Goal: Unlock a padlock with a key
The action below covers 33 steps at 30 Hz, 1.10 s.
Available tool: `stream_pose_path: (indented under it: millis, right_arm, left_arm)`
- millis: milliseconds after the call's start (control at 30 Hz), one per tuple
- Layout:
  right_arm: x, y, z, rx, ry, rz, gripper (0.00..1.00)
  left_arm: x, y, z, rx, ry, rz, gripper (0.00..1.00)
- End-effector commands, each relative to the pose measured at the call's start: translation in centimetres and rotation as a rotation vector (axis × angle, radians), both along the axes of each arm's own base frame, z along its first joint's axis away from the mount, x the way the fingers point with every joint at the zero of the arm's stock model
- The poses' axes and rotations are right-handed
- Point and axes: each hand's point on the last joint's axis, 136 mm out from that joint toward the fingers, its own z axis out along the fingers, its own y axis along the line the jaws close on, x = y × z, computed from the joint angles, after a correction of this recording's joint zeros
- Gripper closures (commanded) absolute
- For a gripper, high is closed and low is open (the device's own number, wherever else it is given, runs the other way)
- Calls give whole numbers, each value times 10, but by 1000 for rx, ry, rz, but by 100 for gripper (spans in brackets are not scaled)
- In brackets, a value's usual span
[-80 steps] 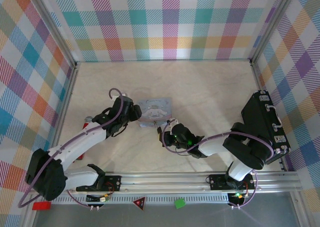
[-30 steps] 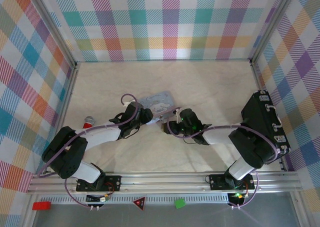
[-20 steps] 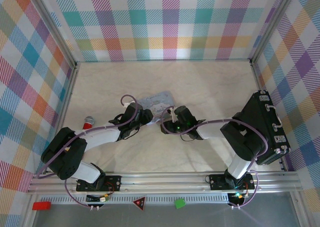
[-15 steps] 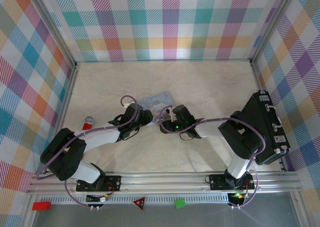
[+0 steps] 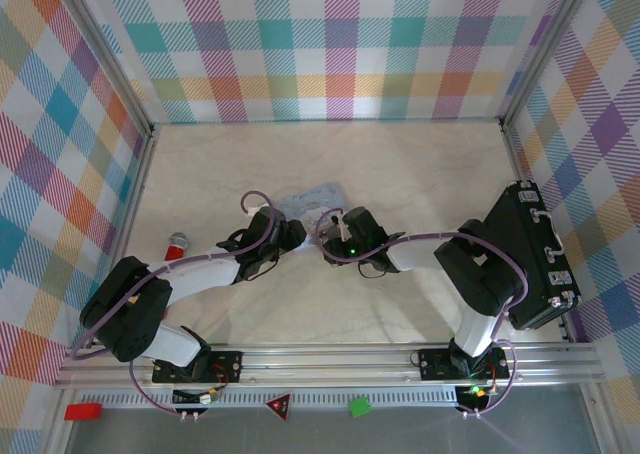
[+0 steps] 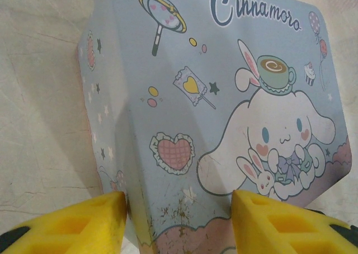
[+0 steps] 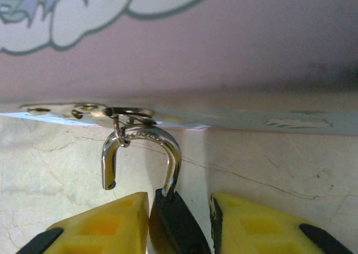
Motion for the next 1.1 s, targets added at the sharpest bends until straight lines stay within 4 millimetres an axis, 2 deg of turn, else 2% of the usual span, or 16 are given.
stream_pose_path:
  millis: [0,267,467,733,1067]
  right_arm:
    - [-8,0,-15,-7,55,-5,72]
    - [-11,-2,-1,68,69,-58,84]
    - [-11,-4,9,185,97,-162,92]
    - [-1,-4,20,386,146,-344,96]
    - [10,-6,19,553,189,-475,98]
  left_arm:
    - [-32,15,-39,98,142,-25,50]
    - [-34,18,-40,100,144,-11,51]
    - [-35,17,-41,77,141,12,53]
    - [-39,-3,-37,51,129,-9,54]
    - [-45,-22,-38,47,126,-39,54]
